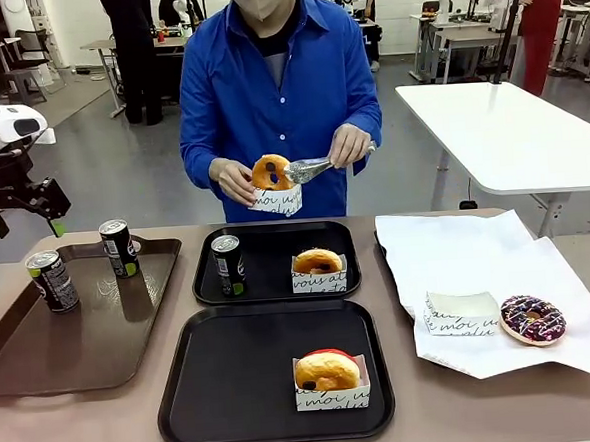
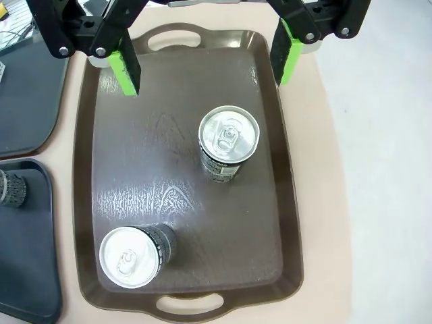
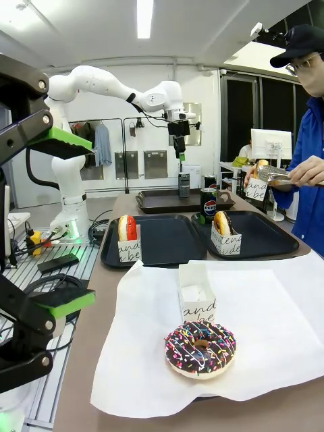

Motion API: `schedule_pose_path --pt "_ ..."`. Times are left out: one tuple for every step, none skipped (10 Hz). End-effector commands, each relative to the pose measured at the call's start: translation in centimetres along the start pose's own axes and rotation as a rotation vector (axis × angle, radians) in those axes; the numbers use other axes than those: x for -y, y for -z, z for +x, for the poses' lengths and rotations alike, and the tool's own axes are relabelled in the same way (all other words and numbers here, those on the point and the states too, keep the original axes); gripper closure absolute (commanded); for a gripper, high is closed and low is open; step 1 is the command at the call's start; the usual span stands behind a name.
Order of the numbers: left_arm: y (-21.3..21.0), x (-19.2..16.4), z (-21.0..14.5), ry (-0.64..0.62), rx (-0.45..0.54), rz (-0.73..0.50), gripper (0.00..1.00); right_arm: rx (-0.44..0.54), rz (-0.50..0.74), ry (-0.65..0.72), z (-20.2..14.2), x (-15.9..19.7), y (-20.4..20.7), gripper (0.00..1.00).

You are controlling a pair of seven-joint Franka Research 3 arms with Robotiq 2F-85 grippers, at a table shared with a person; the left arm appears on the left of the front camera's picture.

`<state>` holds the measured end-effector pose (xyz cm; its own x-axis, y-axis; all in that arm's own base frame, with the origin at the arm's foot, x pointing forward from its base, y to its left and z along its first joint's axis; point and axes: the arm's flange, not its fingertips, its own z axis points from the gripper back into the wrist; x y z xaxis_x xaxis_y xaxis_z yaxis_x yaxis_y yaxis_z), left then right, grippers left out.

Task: Set up donuts and drinks on trays.
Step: Pick up one Pepsi coke from the Handle tray and place it on the Flat Tray without a Pepsi coke.

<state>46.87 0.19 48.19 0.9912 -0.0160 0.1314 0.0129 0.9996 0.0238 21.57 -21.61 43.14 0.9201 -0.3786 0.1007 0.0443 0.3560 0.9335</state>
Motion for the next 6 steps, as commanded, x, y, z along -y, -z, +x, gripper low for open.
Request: schedule_pose_path --pt "1.3 -1.7 1.3 0.027 -0.004 -0.039 0.0 -0.001 0.017 -0.007 -0.1 0.0 -0.1 0.0" --pt "2.1 -2.4 1.7 0.04 0.003 -0.044 0.0 -0.001 0.017 -0.007 -0.1 0.0 -0.1 0.0" --pt "2.9 -2.7 2.5 0.048 0.006 -0.03 0.0 -0.001 0.017 -0.007 -0.1 0.0 -0.1 0.0" --pt "3.8 -2.9 2.9 0.057 0.009 -0.042 0.0 -0.001 0.017 -0.007 -0.1 0.0 -0.1 0.0" --pt "4.6 -2.7 2.6 0.064 0.01 -0.048 0.0 -0.001 0.017 -0.007 -0.1 0.0 -0.1 0.0" --pt "5.3 -2.4 2.6 0.076 0.004 -0.041 0.0 -0.001 0.017 -0.007 -0.1 0.0 -0.1 0.0"
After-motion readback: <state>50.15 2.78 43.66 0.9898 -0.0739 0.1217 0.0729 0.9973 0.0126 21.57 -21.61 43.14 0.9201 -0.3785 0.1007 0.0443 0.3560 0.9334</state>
